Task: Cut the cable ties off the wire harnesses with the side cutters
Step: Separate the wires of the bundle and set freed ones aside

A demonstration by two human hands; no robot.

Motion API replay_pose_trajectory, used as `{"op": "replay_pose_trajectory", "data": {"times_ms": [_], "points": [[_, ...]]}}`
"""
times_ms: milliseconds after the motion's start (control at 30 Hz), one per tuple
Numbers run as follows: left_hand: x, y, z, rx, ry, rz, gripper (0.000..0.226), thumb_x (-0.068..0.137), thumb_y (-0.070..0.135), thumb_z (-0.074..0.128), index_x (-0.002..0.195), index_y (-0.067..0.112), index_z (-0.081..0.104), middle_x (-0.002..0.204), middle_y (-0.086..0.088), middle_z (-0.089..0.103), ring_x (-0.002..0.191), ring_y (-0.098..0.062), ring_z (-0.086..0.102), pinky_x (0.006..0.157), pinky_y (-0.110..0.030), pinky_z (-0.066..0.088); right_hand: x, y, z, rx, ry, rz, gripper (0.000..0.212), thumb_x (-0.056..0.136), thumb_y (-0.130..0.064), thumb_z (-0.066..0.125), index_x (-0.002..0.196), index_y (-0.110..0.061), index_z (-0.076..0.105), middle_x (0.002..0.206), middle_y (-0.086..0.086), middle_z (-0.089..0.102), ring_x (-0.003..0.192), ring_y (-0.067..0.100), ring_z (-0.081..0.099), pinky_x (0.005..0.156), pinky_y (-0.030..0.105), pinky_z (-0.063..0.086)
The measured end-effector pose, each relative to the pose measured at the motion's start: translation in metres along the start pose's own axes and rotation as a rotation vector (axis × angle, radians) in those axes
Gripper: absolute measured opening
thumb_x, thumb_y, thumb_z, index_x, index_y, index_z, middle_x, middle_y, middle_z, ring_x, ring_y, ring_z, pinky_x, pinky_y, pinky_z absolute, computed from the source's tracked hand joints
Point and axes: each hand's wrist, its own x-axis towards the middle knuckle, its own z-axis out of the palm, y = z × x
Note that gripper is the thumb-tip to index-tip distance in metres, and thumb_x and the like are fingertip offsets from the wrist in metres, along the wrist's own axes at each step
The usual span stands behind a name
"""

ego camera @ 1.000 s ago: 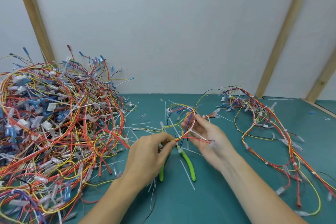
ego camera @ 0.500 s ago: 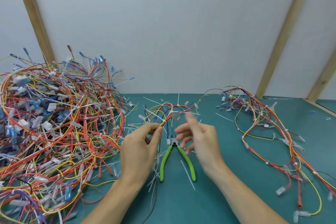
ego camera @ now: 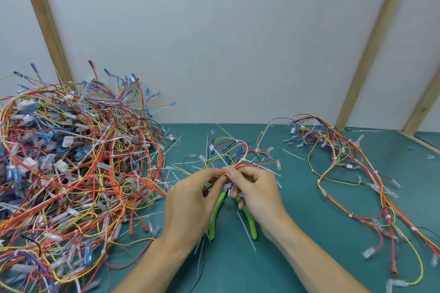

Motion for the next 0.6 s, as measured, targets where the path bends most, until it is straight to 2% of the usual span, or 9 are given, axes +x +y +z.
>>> {"op": "replay_pose_trajectory", "data": {"times_ms": [67, 133, 267, 367, 500, 600], "points": [[0.000, 0.002, -0.001, 0.000, -0.013, -0.002, 0.016, 0.090, 0.028, 0.074, 0.101, 0.038, 0.072, 0.084, 0.030, 0.069, 0.065, -0.001, 0.061, 0.062, -0.027, 0.053, 0.001, -0.001, -0.001, 0.024, -0.005, -0.001, 0.022, 0.096, -0.022, 0.072, 0.078, -0.011, 0.079, 0.069, 0.018, 0.068, 0.053, 0.012, 0.056, 0.041, 0.023, 0.042], [-0.001, 0.004, -0.001, 0.013, -0.009, 0.005, 0.018, 0.090, 0.028, 0.074, 0.104, 0.039, 0.070, 0.081, 0.028, 0.068, 0.064, -0.003, 0.061, 0.061, -0.030, 0.054, 0.001, -0.002, -0.001, 0.034, -0.012, 0.001, 0.020, 0.097, -0.019, 0.069, 0.082, -0.010, 0.079, 0.070, 0.006, 0.073, 0.055, 0.010, 0.058, 0.042, 0.022, 0.043], [0.001, 0.009, -0.003, 0.102, 0.002, -0.012, 0.036, 0.091, 0.035, 0.069, 0.122, 0.045, 0.053, 0.082, 0.025, 0.066, 0.063, -0.004, 0.062, 0.060, -0.035, 0.053, 0.004, -0.004, -0.002, 0.073, 0.020, 0.032, 0.019, 0.099, -0.018, 0.066, 0.093, -0.001, 0.075, 0.071, -0.002, 0.071, 0.057, 0.008, 0.059, 0.041, 0.022, 0.043], [0.003, 0.010, -0.005, 0.203, -0.001, 0.004, 0.045, 0.091, 0.036, 0.067, 0.131, 0.039, 0.046, 0.084, 0.025, 0.065, 0.066, -0.011, 0.064, 0.062, -0.034, 0.049, 0.008, -0.006, -0.007, 0.071, 0.061, 0.044, 0.020, 0.101, -0.019, 0.063, 0.094, -0.002, 0.072, 0.070, -0.004, 0.069, 0.057, 0.006, 0.060, 0.042, 0.022, 0.046], [0.007, 0.008, -0.008, 0.347, -0.041, 0.034, 0.013, 0.092, 0.042, 0.066, 0.101, 0.033, 0.065, 0.083, 0.018, 0.067, 0.074, -0.012, 0.064, 0.072, -0.032, 0.042, 0.014, -0.005, -0.018, 0.036, 0.111, 0.027, 0.020, 0.102, -0.021, 0.061, 0.090, -0.007, 0.070, 0.071, -0.007, 0.067, 0.059, 0.007, 0.059, 0.043, 0.022, 0.046], [0.008, 0.004, -0.008, 0.412, -0.142, 0.015, 0.026, 0.098, 0.050, 0.050, 0.093, 0.033, 0.069, 0.086, 0.013, 0.065, 0.080, -0.013, 0.062, 0.076, -0.034, 0.042, 0.018, -0.005, -0.024, 0.015, 0.141, 0.006, 0.020, 0.104, -0.021, 0.059, 0.090, -0.009, 0.069, 0.071, -0.011, 0.067, 0.059, 0.007, 0.057, 0.043, 0.022, 0.046]]}}
